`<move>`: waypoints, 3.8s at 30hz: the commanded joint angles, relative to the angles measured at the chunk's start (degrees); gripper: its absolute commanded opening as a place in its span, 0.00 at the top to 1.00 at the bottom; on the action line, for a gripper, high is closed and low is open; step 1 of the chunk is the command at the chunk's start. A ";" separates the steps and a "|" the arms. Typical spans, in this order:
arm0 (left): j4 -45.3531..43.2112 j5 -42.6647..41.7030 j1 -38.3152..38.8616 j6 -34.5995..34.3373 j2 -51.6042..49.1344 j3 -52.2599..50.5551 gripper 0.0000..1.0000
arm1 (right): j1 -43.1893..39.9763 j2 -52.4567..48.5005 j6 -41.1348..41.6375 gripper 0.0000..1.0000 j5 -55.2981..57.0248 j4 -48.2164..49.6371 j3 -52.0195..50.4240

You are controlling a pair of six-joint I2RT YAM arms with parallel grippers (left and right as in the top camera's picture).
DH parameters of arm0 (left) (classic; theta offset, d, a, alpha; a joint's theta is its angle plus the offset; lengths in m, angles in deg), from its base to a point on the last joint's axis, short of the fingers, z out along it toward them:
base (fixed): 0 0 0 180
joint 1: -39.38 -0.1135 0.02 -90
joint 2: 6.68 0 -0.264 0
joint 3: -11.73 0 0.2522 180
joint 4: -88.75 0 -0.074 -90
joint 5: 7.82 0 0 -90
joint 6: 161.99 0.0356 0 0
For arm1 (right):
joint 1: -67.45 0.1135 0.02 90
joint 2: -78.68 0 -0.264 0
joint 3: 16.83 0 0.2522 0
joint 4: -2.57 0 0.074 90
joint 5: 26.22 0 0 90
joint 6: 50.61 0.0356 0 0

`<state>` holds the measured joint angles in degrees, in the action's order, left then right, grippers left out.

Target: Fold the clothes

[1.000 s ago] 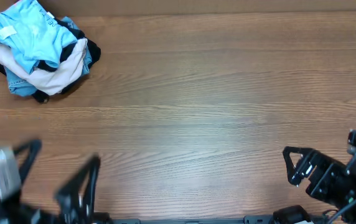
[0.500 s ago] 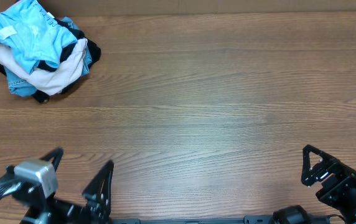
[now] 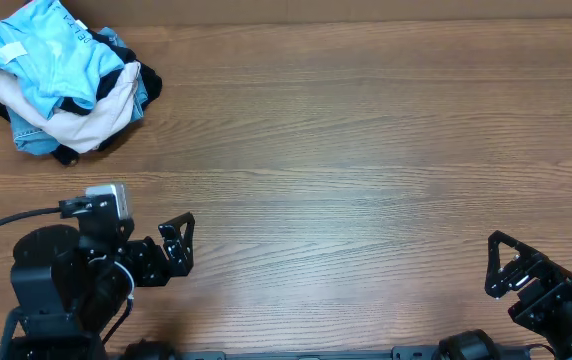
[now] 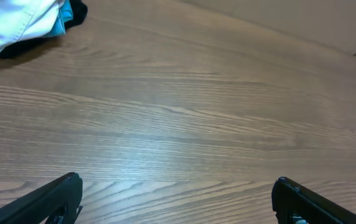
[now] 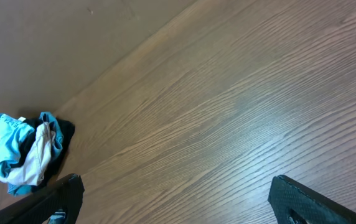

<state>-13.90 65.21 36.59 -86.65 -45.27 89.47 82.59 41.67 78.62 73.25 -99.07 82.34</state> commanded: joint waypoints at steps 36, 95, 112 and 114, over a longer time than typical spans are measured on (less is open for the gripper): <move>1.33 1.07 -0.42 -0.37 -0.68 -0.26 0.00 | -13.40 26.38 -9.42 0.00 2.95 39.91 -41.72; 2.62 1.07 -0.42 -0.35 -0.70 -0.26 0.00 | -13.22 36.85 -31.98 0.00 -14.05 83.47 -84.96; -32.13 -7.08 2.05 12.11 14.80 -29.88 0.00 | -13.22 36.85 -32.00 0.00 -14.08 83.45 -84.96; -40.68 -7.82 2.12 12.13 16.26 -36.98 0.00 | -13.22 36.85 -31.98 0.00 -14.05 83.45 -84.96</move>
<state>-47.40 59.35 38.28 -76.42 -31.15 60.29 69.36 78.00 46.84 58.69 -15.84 -2.01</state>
